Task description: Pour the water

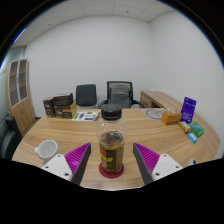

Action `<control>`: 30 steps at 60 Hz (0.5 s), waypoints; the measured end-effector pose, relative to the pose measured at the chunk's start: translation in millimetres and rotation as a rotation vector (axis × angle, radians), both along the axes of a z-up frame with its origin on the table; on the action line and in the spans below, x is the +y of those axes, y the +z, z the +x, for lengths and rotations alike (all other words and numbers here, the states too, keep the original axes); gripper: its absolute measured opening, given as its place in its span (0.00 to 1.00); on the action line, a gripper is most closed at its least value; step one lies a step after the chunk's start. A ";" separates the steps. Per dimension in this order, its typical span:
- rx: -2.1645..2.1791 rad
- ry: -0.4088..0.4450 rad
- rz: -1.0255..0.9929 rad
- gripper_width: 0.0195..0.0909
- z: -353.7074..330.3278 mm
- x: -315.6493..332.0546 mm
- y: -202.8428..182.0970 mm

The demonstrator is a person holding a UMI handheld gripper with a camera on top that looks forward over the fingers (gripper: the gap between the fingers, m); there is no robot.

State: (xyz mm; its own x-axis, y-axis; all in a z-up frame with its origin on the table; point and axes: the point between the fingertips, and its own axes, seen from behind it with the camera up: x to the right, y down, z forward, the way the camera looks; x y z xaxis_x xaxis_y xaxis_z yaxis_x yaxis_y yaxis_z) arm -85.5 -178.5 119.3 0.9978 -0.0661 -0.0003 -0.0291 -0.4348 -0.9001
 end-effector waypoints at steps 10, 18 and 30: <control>-0.019 -0.010 -0.011 0.92 -23.5 -64.1 52.5; -0.032 -0.020 -0.029 0.92 -51.3 -128.0 86.3; -0.049 -0.021 -0.045 0.92 -86.8 -199.8 113.9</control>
